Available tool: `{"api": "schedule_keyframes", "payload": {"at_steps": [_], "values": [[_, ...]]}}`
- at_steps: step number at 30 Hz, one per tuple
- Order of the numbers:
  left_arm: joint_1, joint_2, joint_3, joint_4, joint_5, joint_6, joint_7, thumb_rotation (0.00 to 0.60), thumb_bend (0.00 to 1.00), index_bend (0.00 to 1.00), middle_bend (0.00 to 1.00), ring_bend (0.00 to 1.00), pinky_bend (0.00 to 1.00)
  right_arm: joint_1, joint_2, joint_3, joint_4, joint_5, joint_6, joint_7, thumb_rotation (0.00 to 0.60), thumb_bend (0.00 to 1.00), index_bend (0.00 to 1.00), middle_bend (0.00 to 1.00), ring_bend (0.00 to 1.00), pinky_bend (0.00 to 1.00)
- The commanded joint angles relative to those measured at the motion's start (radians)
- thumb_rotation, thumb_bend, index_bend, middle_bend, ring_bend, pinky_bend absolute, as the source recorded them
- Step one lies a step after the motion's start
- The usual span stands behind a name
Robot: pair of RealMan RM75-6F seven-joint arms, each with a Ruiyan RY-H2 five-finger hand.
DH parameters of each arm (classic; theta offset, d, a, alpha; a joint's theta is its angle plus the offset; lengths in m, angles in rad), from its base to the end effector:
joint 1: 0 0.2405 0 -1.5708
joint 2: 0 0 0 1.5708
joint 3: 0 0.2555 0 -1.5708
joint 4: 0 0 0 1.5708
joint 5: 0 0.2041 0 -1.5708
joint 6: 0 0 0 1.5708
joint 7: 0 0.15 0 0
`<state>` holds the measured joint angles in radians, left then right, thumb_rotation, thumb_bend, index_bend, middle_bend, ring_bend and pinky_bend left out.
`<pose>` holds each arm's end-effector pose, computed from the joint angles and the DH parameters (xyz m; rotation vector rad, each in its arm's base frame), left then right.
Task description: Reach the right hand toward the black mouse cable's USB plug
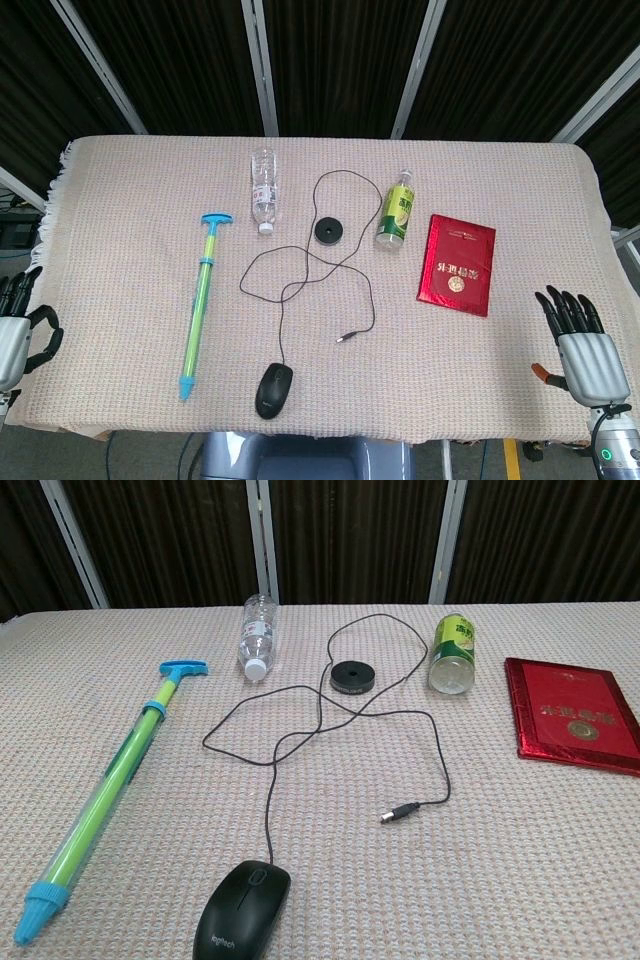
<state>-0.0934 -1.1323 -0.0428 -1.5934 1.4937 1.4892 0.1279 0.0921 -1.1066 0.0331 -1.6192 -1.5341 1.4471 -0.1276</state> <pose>-0.3103 0.1879 0.1617 -1.4258 -0.8006 -0.8083 -0.3054 -0.1849 0.1580 1.4914 -0.8190 0.7969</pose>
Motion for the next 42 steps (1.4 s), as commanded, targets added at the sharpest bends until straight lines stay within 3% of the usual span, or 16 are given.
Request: {"api": "schedule_keyframes", "payload": {"at_steps": [1,22,26,32,38,42], "values": [[-0.001,0.001,0.000,-0.001,0.001,0.000,-0.002,0.600,0.04,0.01,0.00,0.00,0.00,-0.002,-0.001,0.000,-0.002,0.002,0.003,-0.003,0.600,0.02,0.01,0.00,0.00,0.00],[-0.003,0.002,0.008,-0.013,0.007,-0.008,0.003,0.600,0.04,0.02,0.00,0.00,0.00,0.001,0.012,-0.007,-0.030,0.017,-0.023,0.001,0.600,0.02,0.05,0.01,0.00,0.00],[-0.001,0.001,0.009,-0.015,0.010,-0.003,0.002,0.600,0.04,0.02,0.00,0.00,0.00,0.003,0.009,-0.009,-0.029,0.000,-0.018,0.010,0.600,0.03,0.15,0.09,0.00,0.01],[-0.002,0.001,0.008,-0.018,0.003,-0.009,-0.005,0.600,0.04,0.02,0.00,0.00,0.00,0.031,-0.002,0.005,-0.056,-0.028,-0.026,0.070,0.600,0.05,0.36,0.25,0.10,0.10],[-0.003,-0.002,0.006,-0.017,0.007,-0.006,-0.007,0.600,0.04,0.02,0.00,0.00,0.00,0.115,-0.030,0.041,-0.097,-0.036,-0.112,0.054,0.600,0.05,0.40,0.29,0.12,0.11],[-0.003,-0.002,0.006,-0.016,0.006,-0.007,-0.011,0.600,0.04,0.02,0.00,0.00,0.00,0.178,-0.074,0.066,-0.137,0.020,-0.210,0.009,0.600,0.07,0.44,0.30,0.12,0.11]]}}
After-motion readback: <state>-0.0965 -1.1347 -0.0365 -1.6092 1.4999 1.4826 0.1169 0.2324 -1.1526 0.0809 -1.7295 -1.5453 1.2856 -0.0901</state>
